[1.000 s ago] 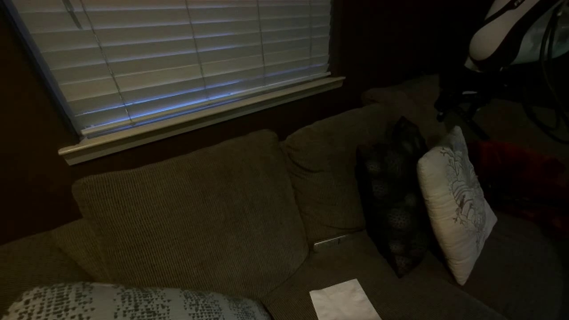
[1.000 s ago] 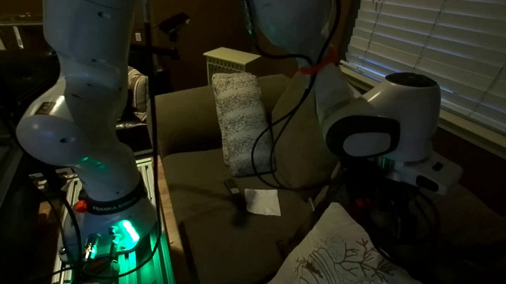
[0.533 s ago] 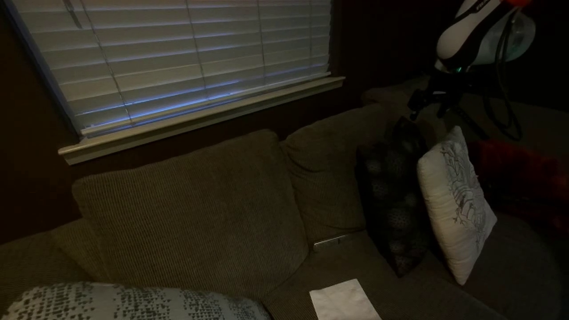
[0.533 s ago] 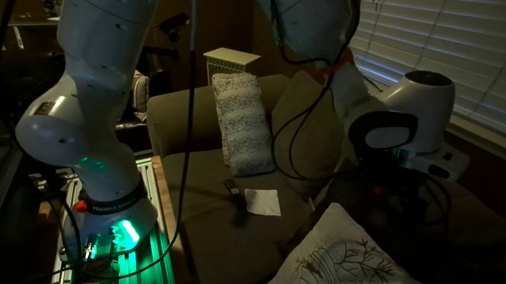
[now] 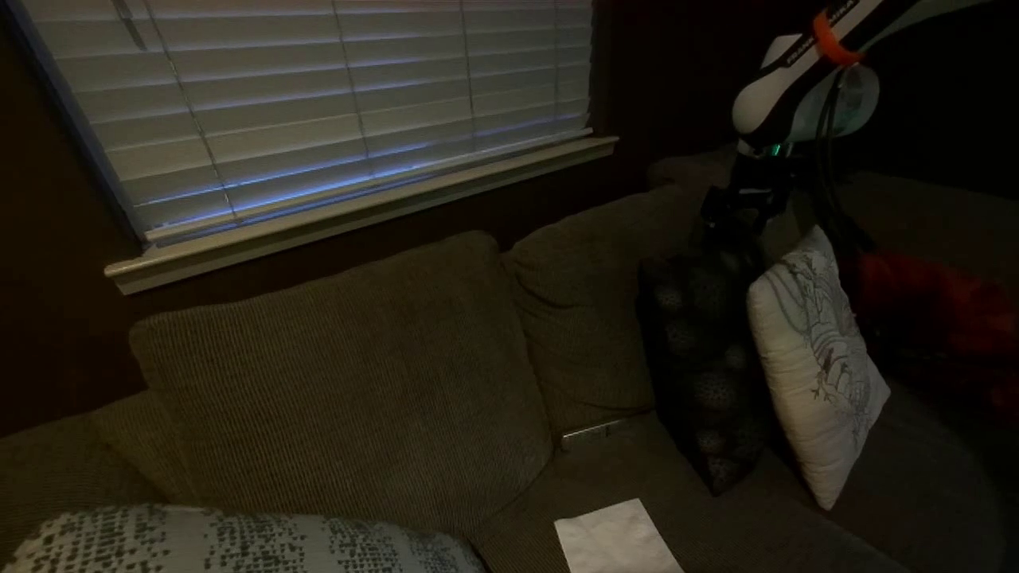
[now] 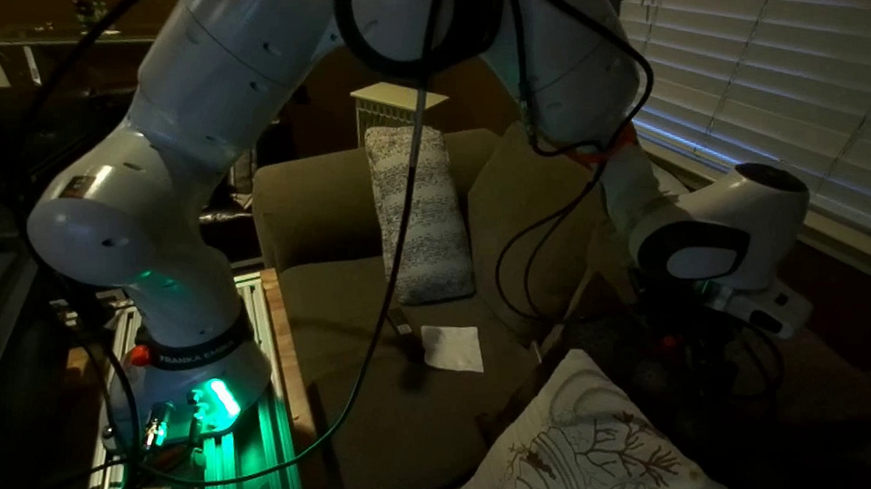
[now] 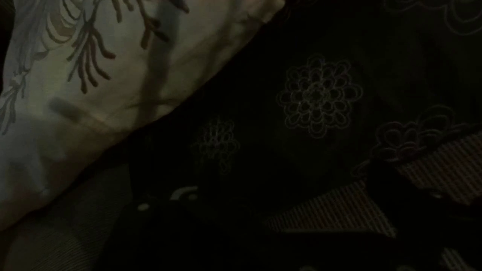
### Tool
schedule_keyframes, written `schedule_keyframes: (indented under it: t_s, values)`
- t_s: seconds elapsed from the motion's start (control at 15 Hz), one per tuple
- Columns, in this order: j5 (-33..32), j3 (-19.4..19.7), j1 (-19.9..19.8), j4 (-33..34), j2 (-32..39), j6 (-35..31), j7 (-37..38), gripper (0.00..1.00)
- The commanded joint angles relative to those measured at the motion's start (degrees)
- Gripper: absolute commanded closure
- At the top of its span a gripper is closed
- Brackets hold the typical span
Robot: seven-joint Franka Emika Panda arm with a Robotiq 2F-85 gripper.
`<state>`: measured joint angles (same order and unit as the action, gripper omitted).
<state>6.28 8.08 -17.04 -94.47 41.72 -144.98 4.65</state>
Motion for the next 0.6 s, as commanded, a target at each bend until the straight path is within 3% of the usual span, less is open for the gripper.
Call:
schedule_keyframes:
  t_s: [0.0,0.2,0.27,0.4,0.53]
  values:
    - [1.35,-0.44,0.22,8.11,6.21,1.68,1.68,0.00]
    - [1.40,-0.81,0.33,12.18,9.84,4.33,2.92,0.01]
    - [1.35,-1.01,0.25,13.42,10.81,5.46,2.91,0.26]
    - [1.50,-1.27,0.18,15.83,12.48,7.98,3.37,0.29]
    - [2.43,-2.74,-0.68,17.27,12.94,10.63,1.94,0.44]
